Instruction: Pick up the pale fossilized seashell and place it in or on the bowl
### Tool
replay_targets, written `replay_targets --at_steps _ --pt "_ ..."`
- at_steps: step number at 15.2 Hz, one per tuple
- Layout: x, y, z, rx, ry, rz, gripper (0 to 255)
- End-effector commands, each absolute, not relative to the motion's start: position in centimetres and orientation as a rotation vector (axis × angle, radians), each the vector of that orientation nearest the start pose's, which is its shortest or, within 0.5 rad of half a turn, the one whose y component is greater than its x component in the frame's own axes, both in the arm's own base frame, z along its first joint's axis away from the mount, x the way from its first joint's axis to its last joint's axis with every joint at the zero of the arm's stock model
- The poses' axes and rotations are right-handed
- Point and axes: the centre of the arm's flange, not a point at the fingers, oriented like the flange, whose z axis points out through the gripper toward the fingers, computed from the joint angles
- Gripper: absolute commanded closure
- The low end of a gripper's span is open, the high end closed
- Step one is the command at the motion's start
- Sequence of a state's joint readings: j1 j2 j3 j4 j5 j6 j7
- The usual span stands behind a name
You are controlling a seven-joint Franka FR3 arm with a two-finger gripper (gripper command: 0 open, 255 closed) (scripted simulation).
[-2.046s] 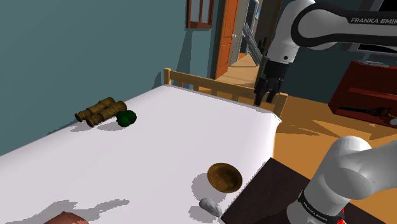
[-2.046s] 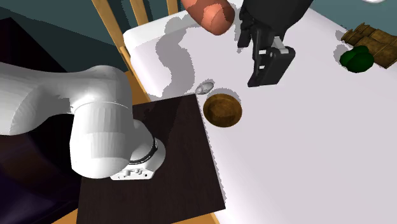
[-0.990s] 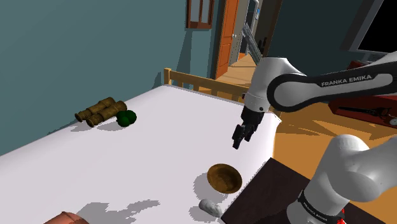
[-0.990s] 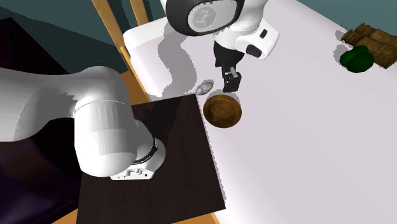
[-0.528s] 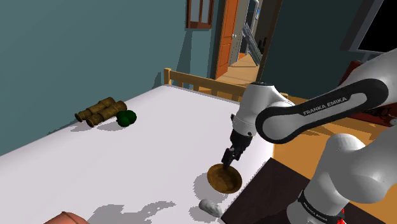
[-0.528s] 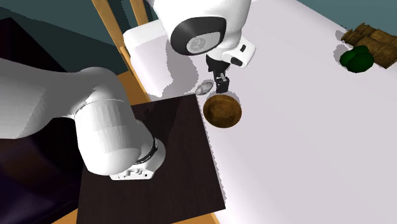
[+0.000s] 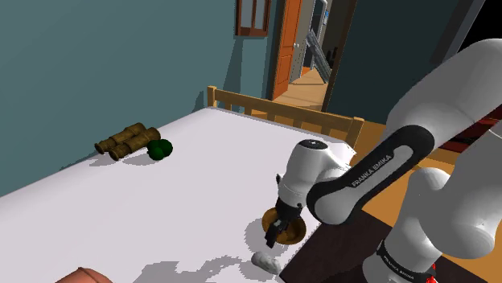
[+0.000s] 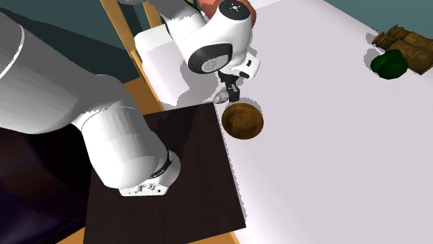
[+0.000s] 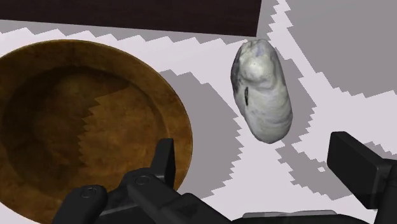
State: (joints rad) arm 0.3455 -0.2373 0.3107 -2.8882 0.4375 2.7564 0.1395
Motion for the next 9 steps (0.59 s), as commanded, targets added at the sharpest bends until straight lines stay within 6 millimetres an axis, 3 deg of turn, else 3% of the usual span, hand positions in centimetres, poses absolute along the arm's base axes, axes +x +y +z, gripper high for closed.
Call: replay_targets --at_steps 1,4,9 --pt "29.4 20.7 23.6 -2.988 -0.194 -0.093 0" --pt "29.1 22.8 20.4 -2.983 -0.228 -0.100 0" --pt "29.2 23.2 17.8 -2.983 -0.228 -0.100 0"
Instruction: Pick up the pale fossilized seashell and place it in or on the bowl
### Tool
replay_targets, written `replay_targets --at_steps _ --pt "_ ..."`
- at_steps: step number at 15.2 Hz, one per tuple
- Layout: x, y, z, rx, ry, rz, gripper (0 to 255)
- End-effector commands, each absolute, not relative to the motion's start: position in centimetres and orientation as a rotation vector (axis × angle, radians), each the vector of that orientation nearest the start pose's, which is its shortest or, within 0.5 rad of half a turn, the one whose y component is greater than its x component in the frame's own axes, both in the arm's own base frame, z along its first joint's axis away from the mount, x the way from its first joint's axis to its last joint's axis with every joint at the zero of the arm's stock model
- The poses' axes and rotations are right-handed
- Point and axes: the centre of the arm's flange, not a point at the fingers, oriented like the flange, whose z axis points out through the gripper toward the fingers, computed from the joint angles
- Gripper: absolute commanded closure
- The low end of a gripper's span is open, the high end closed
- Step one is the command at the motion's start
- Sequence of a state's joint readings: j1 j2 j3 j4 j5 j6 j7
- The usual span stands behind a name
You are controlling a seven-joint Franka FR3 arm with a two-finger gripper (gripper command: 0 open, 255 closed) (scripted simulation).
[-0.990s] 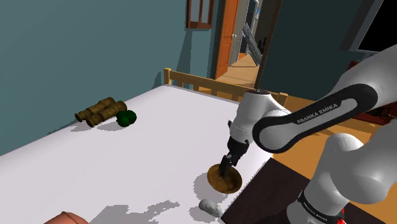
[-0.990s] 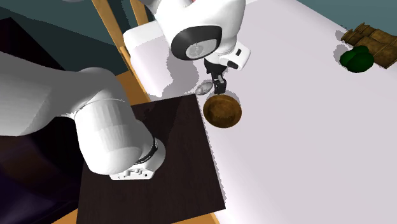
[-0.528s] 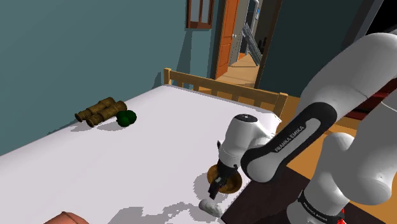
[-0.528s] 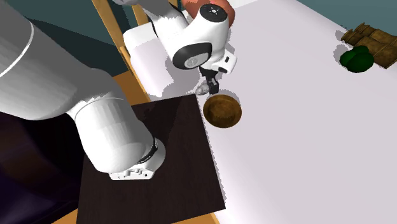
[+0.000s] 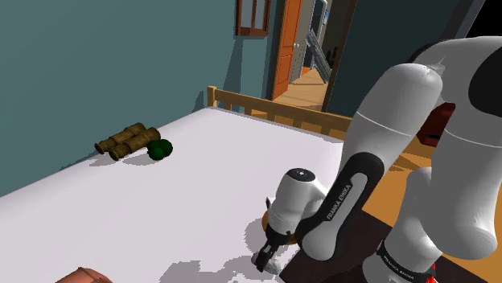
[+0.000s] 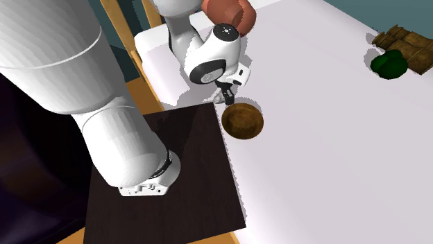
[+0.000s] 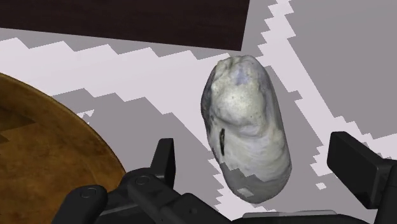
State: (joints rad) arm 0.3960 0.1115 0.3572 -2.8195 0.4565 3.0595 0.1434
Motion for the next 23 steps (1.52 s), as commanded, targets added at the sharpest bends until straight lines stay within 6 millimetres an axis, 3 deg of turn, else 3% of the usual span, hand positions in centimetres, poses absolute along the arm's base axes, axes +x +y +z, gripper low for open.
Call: replay_targets --at_steps 1,3,11,12,21,23 --pt "29.3 23.3 17.3 -2.983 -0.228 -0.100 0" --pt "29.3 23.4 16.5 -2.983 -0.228 -0.100 0" --pt "29.3 23.4 16.5 -2.983 -0.228 -0.100 0" --pt "29.3 23.4 16.5 -2.983 -0.228 -0.100 255" --pt "29.3 23.4 16.5 -2.983 -0.228 -0.100 255" --pt "29.3 23.4 17.6 -2.983 -0.228 -0.100 255"
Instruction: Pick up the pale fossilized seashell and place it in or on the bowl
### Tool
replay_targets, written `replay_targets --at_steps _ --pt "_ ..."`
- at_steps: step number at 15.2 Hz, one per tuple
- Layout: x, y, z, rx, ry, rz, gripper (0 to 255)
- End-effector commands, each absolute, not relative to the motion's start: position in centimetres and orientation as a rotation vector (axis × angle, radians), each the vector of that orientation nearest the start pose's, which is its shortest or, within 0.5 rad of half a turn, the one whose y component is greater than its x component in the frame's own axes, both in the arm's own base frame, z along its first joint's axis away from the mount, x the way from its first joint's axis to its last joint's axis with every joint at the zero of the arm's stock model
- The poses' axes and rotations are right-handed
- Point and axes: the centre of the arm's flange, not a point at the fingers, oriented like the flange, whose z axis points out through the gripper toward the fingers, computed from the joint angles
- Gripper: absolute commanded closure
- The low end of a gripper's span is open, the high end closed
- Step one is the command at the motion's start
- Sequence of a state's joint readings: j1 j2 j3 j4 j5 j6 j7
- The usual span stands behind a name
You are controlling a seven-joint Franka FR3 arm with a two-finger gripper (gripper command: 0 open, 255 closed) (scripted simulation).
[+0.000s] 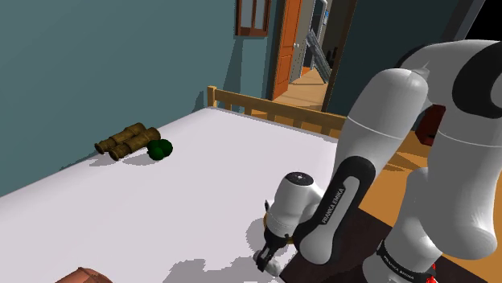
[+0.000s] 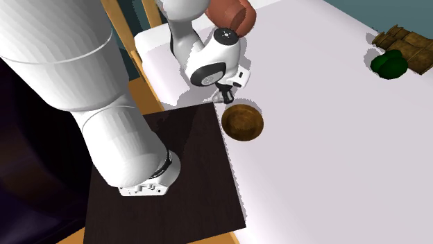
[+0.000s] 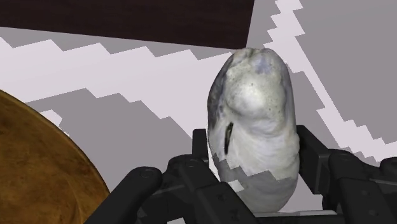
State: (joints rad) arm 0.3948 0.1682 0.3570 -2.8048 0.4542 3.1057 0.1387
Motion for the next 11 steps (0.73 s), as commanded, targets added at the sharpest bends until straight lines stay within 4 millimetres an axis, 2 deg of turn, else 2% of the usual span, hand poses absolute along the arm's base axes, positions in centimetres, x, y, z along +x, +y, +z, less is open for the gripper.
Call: replay_targets --at_steps 1,11 --pt "29.3 23.4 18.1 -2.983 -0.228 -0.100 255" --pt "29.3 23.4 23.4 -2.983 -0.228 -0.100 255"
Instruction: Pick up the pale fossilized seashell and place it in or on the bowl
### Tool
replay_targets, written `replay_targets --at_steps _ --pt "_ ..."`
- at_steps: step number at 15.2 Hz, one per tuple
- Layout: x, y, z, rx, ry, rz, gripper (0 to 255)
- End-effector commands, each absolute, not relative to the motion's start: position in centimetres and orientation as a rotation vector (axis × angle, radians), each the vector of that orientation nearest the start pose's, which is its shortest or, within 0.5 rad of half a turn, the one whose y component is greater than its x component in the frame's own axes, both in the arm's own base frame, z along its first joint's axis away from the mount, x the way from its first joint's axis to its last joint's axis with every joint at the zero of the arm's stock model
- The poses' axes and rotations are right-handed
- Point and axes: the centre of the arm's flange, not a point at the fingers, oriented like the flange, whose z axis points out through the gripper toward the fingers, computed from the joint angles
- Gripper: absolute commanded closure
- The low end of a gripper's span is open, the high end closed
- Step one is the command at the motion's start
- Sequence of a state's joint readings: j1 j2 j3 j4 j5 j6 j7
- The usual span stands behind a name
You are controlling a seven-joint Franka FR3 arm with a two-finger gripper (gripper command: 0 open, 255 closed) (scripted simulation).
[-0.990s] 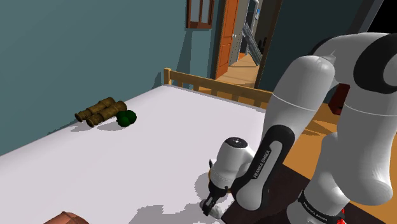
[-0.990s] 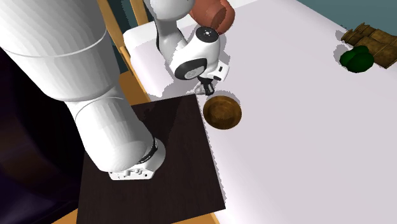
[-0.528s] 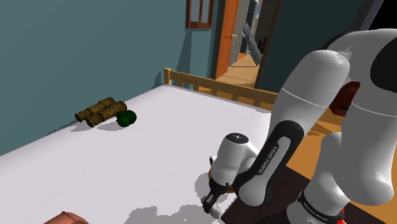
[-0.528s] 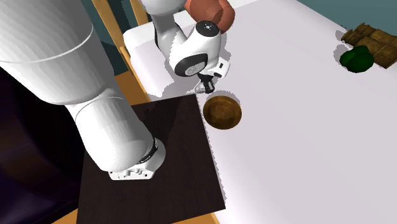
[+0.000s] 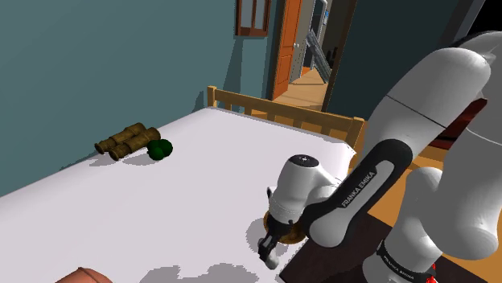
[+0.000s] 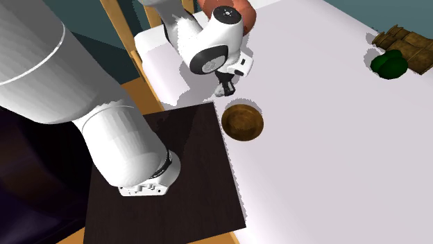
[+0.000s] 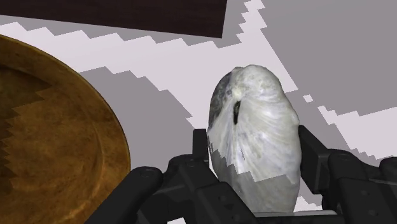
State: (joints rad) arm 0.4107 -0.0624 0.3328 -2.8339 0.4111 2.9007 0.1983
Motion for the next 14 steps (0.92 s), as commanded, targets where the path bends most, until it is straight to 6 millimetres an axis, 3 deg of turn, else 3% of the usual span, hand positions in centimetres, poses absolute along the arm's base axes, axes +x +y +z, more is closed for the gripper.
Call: replay_targets --at_steps 1,10,14 --pt "29.3 23.4 23.9 -2.983 -0.228 -0.100 255" --pt "29.3 23.4 28.5 -2.983 -0.228 -0.100 255" --pt "30.7 18.4 28.3 -2.983 -0.228 -0.100 255"
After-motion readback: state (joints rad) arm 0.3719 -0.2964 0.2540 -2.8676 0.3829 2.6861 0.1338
